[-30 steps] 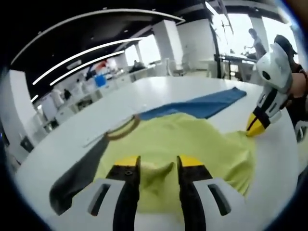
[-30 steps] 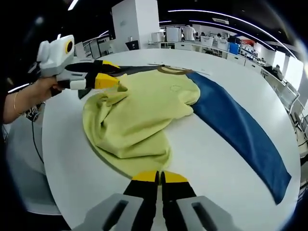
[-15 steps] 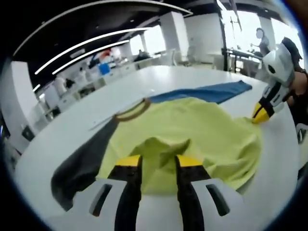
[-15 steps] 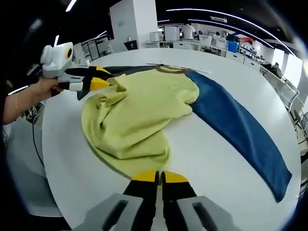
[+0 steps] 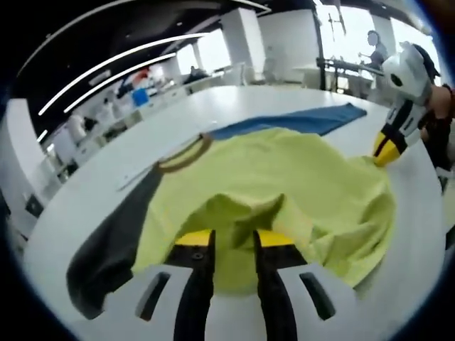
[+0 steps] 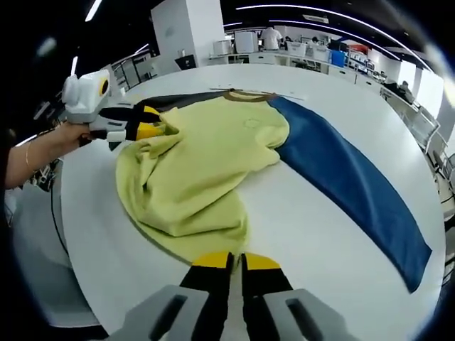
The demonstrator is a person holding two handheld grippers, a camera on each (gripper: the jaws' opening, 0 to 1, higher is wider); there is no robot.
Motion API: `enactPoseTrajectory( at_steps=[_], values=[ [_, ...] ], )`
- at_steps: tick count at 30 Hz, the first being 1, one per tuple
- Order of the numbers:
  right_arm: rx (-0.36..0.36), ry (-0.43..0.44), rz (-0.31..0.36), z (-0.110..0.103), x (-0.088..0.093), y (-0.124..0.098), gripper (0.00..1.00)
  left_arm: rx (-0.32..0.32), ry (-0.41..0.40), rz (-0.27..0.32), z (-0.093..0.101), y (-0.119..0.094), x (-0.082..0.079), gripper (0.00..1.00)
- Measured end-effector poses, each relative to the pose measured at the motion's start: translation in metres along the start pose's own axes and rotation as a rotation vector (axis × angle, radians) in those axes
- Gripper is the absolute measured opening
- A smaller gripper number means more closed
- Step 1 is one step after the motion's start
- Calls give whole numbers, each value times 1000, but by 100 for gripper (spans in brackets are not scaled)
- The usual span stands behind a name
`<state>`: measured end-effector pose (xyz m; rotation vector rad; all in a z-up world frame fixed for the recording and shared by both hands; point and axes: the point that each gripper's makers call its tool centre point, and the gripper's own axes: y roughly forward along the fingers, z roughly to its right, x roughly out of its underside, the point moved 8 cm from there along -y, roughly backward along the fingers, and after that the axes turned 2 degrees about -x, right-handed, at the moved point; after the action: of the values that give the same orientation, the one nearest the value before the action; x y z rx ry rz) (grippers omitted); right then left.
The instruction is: Fold the garment on the visible template until the final outline fits inside the template.
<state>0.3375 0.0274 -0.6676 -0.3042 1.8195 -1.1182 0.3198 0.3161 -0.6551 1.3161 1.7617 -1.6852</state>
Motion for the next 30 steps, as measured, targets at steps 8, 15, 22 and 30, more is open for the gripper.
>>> enactPoseTrajectory(
  at_steps=[8,15,22,30],
  values=[
    [-5,23,-7,0,0,0,0,42,2,-34,2,9,5,12],
    [-10,24,-10,-1,0,0,0,45,-5,-44,2,13,7,9],
    [-10,19,-9,-1,0,0,0,30,-17,-54,1,9,8,1],
    [1,9,-15,-2,0,-1,0,-8,-26,-44,-4,-4,4,0]
  ],
)
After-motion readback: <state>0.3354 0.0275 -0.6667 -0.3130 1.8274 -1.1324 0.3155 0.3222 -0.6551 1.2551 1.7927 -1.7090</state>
